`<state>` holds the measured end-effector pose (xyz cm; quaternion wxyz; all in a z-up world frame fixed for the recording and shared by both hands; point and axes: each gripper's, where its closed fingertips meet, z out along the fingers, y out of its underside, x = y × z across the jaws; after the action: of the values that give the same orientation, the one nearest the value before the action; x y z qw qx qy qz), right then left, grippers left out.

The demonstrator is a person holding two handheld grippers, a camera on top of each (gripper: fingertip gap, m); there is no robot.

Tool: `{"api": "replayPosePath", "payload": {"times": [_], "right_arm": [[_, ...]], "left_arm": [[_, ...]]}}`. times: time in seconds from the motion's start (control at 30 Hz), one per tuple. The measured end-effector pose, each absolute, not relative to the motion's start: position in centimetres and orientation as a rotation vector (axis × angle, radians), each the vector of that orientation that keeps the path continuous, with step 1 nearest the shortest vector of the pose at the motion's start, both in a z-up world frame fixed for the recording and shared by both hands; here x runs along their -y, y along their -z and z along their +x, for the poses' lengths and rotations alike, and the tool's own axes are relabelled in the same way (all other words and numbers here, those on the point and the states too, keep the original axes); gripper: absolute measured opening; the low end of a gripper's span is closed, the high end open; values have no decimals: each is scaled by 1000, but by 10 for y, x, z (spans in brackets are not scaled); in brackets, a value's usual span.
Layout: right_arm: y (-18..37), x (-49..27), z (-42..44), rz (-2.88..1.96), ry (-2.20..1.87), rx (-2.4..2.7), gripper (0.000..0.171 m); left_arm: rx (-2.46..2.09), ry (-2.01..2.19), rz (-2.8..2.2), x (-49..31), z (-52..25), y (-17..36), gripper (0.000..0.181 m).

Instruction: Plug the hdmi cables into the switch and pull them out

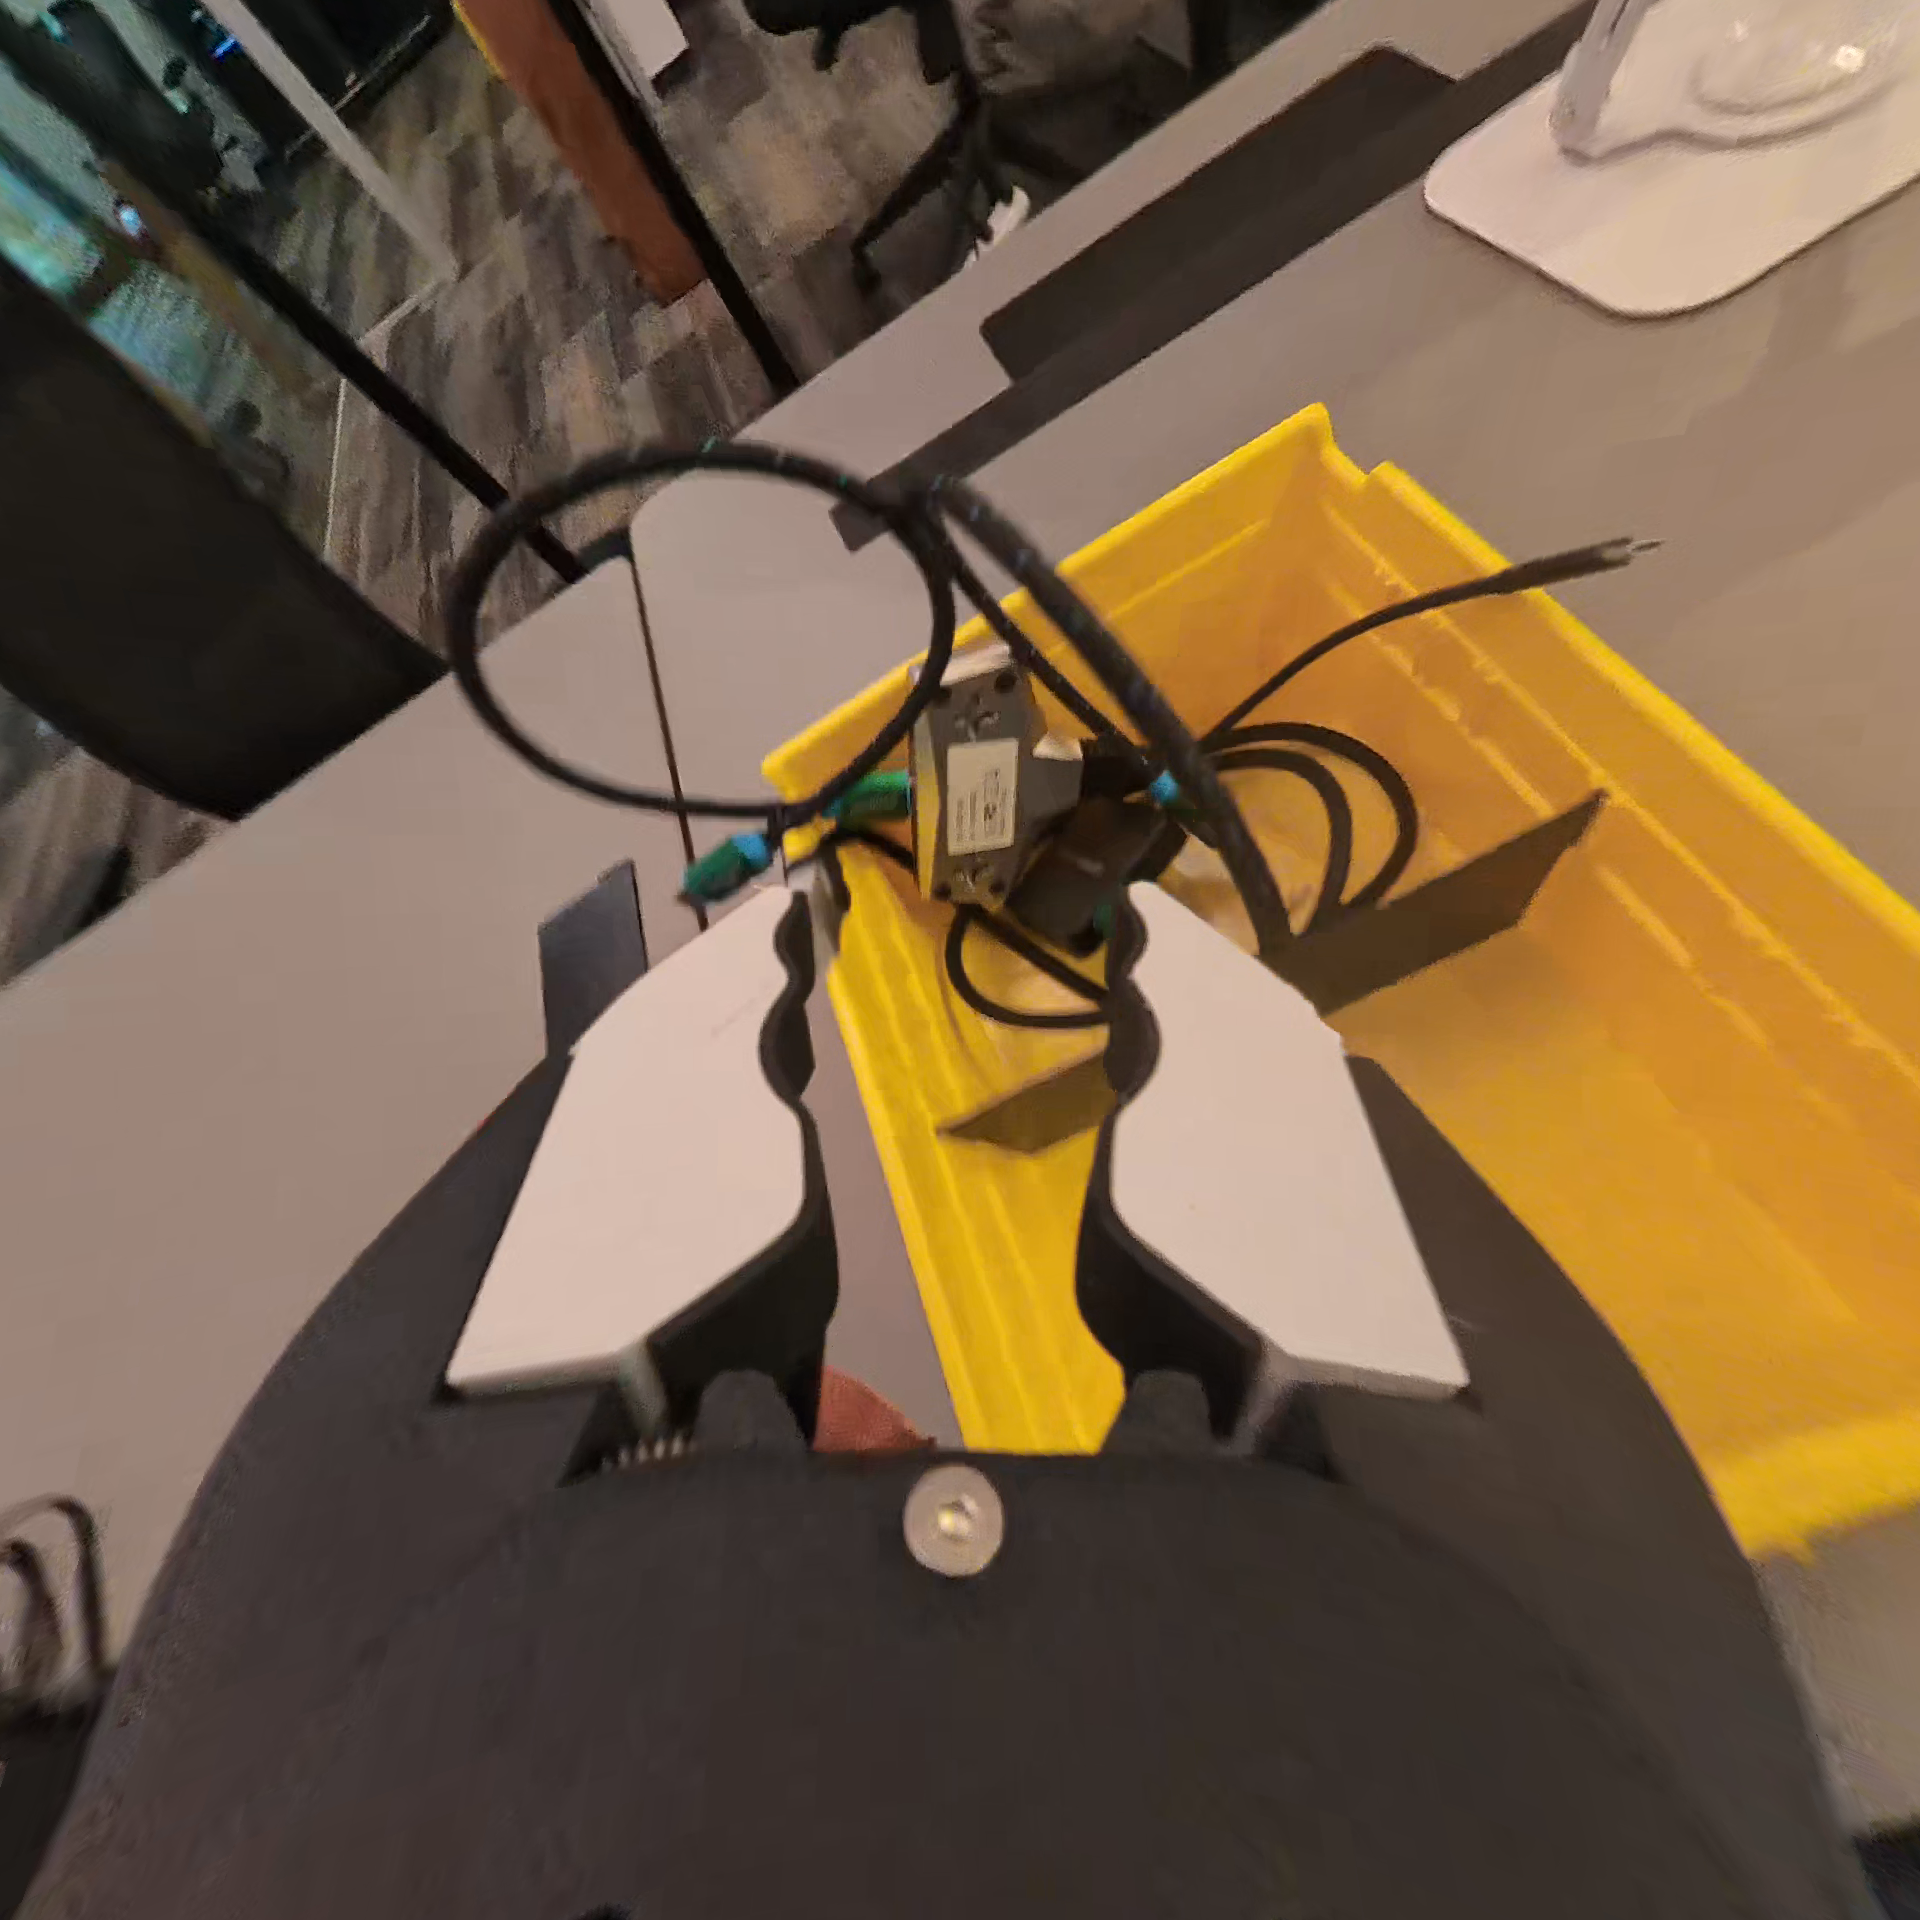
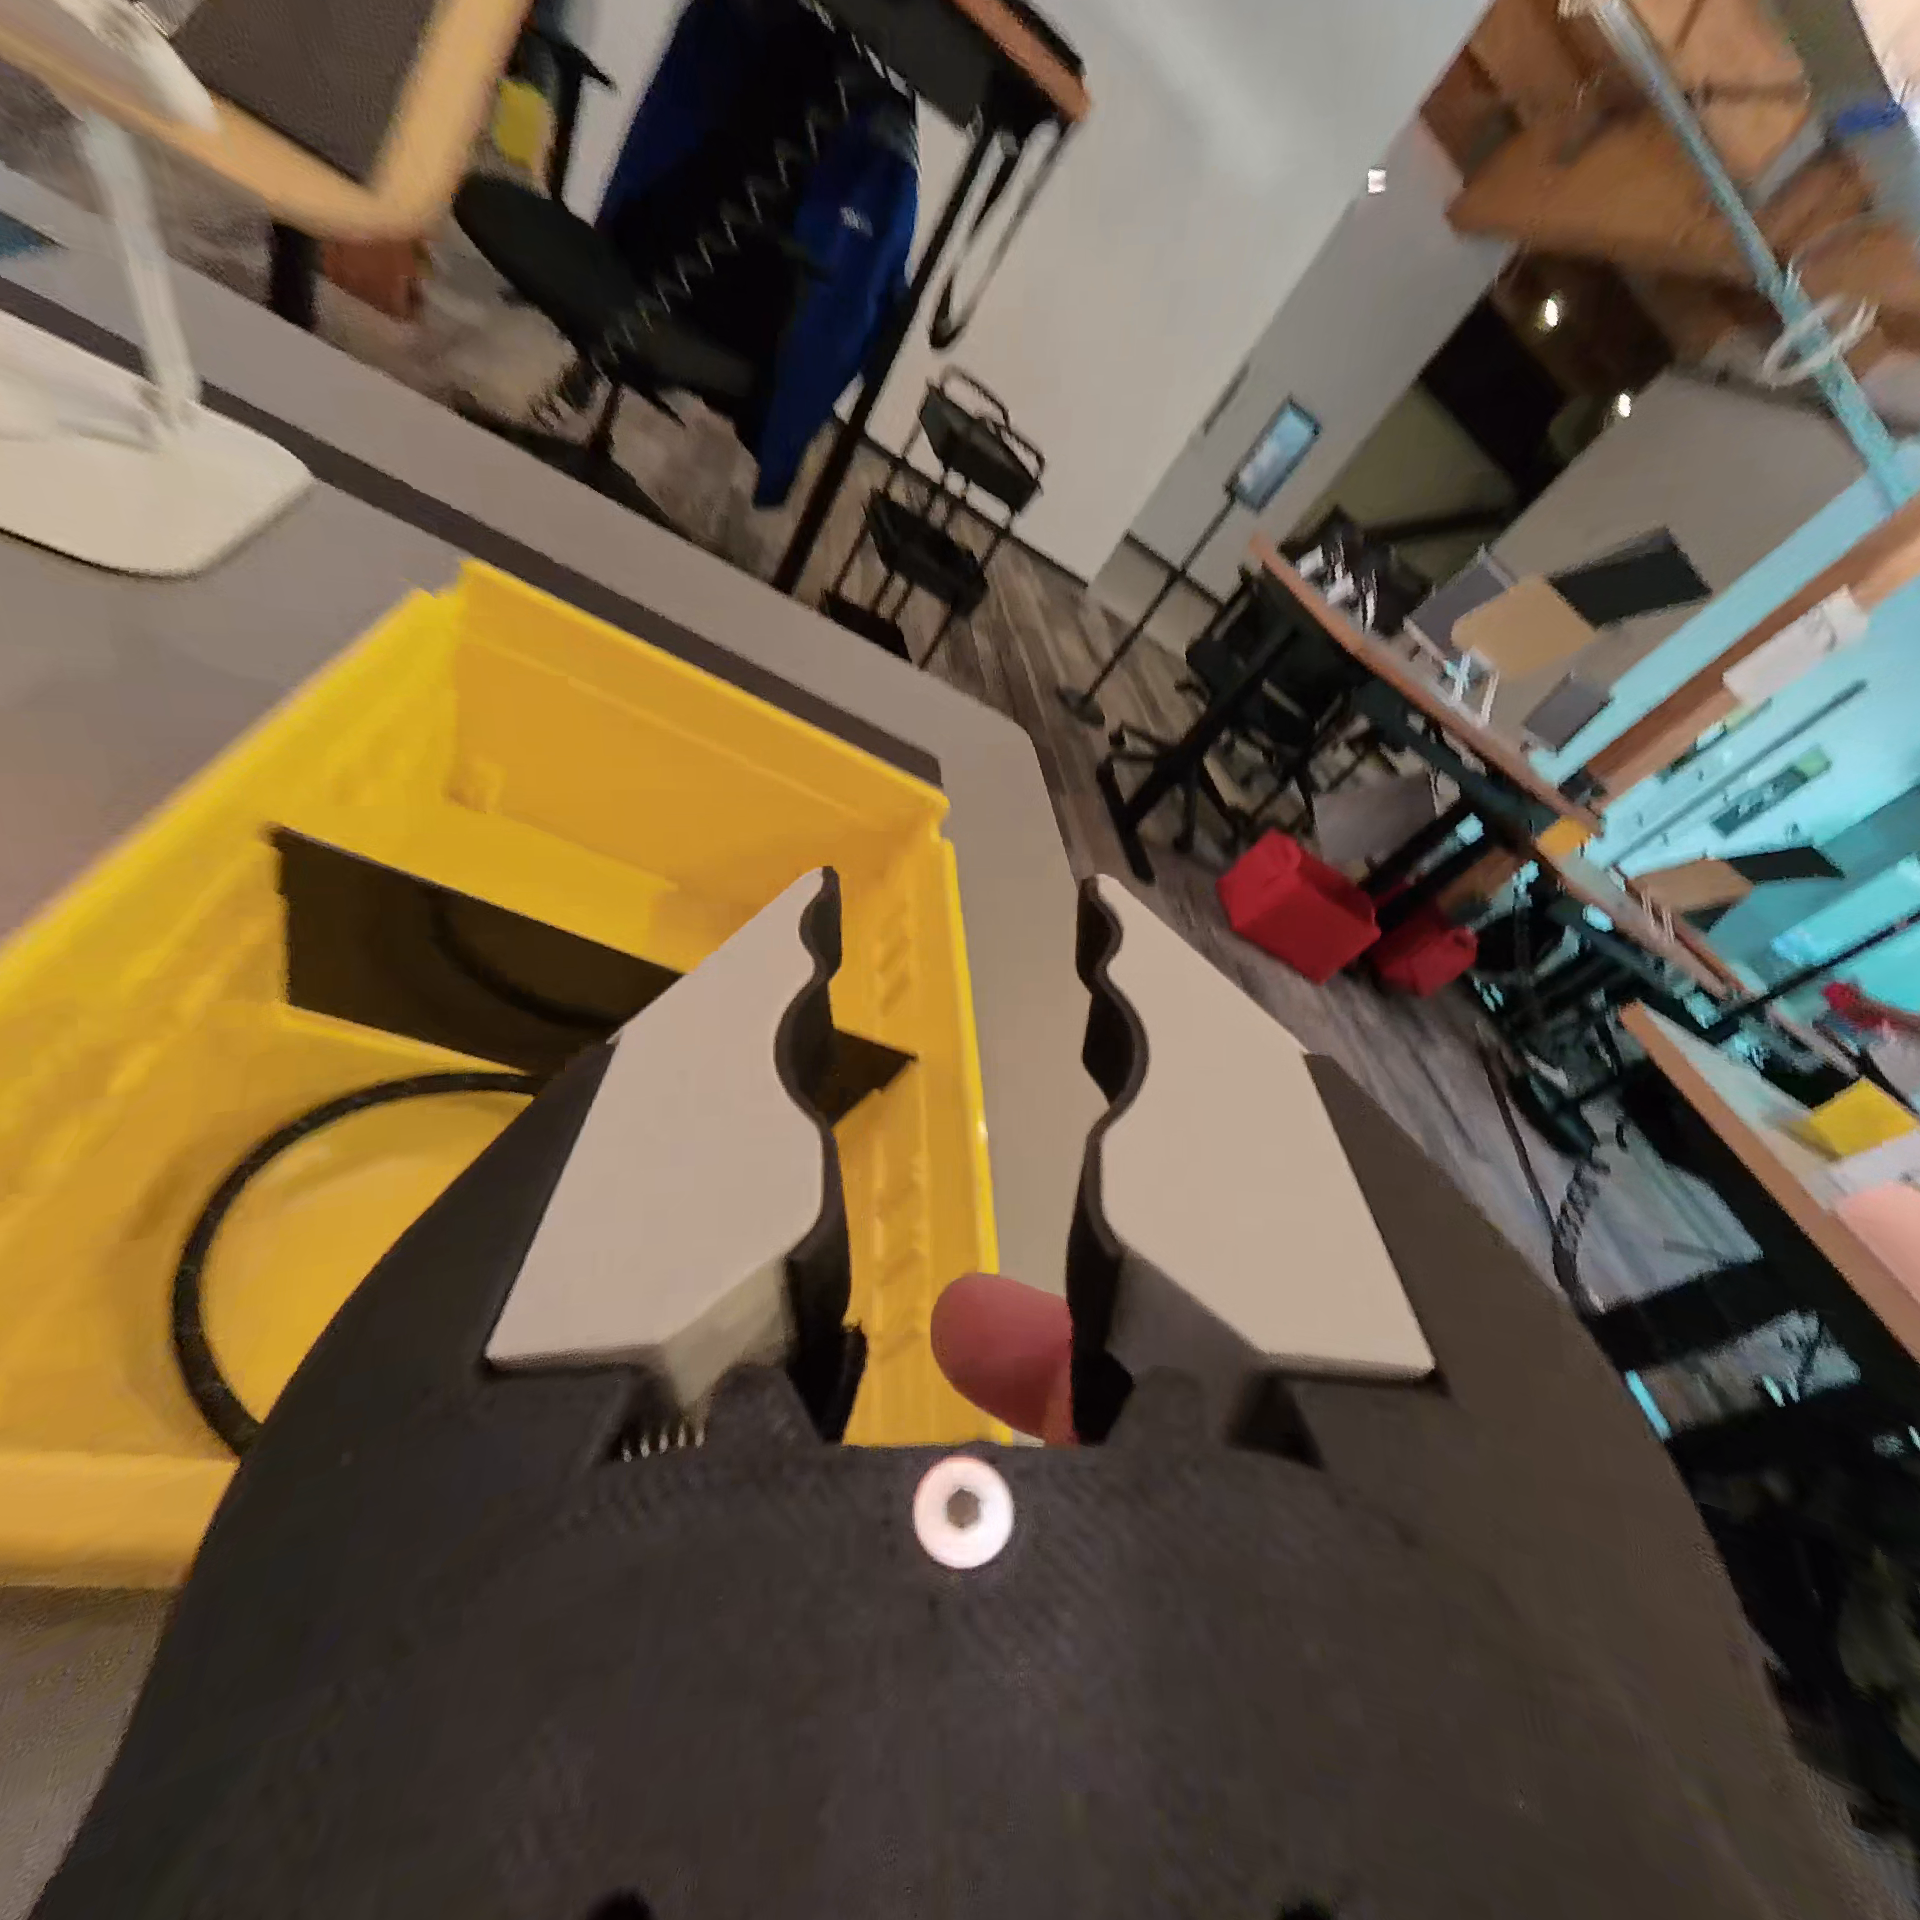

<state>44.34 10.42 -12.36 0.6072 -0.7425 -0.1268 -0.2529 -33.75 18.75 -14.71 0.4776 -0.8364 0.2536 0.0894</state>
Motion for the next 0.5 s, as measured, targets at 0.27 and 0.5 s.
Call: {"api": "replayPosePath", "payload": {"times": [0.27, 0.5], "right_arm": [[104, -106, 364, -1591, 497, 483, 39], [112, -111, 348, -1589, 431, 514, 38]], "left_arm": [[-616, 134, -2114, -278, -295, 158, 71], [-513, 46, -2144, -313, -306, 176, 12]]}}
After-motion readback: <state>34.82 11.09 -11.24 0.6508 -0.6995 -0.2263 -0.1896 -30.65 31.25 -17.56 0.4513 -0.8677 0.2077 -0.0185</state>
